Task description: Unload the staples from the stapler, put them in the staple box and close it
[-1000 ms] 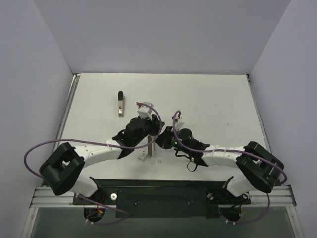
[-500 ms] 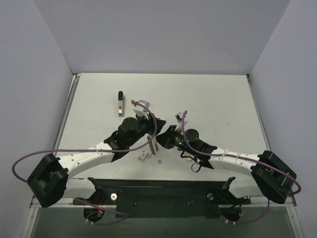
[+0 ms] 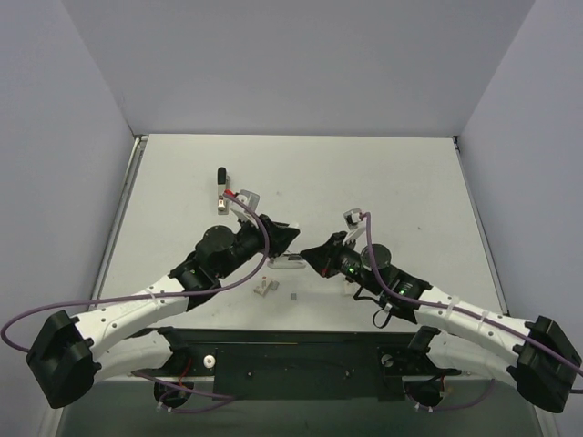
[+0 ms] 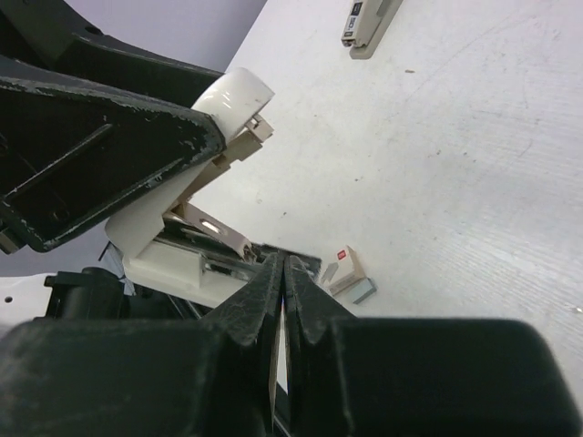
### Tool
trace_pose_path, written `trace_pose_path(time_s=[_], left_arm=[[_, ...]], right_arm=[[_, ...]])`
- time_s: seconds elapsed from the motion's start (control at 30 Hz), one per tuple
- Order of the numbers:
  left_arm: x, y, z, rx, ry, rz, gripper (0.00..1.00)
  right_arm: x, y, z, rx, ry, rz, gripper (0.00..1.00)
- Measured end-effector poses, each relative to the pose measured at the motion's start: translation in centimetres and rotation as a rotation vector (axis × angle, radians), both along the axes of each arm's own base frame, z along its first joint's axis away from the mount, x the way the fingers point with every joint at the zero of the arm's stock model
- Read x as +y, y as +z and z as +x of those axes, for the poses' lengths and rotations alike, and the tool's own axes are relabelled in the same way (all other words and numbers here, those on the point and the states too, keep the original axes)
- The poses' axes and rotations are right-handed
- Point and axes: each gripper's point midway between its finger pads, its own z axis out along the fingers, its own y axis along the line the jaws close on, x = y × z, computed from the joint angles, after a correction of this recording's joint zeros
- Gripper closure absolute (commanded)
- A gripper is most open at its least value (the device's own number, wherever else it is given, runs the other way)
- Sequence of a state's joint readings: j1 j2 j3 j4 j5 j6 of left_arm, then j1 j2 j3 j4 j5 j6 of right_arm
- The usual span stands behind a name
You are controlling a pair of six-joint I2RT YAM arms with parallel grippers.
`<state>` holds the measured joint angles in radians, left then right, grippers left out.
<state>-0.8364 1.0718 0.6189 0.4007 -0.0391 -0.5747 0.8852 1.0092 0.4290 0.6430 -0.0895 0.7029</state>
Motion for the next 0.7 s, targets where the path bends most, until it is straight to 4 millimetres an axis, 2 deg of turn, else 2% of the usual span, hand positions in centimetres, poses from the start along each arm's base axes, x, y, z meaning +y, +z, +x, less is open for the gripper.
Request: trace_pose_path(time_s=[0.2,0.37,0.53,0.7], left_arm=[[0.7,1.1,-0.8,-0.018,-0.004,-0.033,1.00],[1.0,1.1,-1.1,-0.019,-0.005,-0.034,1.00],[1.1,1.3,-1.2,-0.022,-0.005,-0.037,1.00],[1.1,1.7,-1.4,-0.029,-0.009,-0.047,1.00]], right_arm=[[-2.3,1.2,-0.5,-0.047,-0.041,-0.041,1.00],[-3.8,0.9,-0.9,-0.056,-0.066,-0.087,1.00],[-4.1,-0.6,-2.1,-0.039,-0.047,-0.121,1.00],[-3.2,-2.4,-3.7,-0.012,0.001,-0.157,1.00]])
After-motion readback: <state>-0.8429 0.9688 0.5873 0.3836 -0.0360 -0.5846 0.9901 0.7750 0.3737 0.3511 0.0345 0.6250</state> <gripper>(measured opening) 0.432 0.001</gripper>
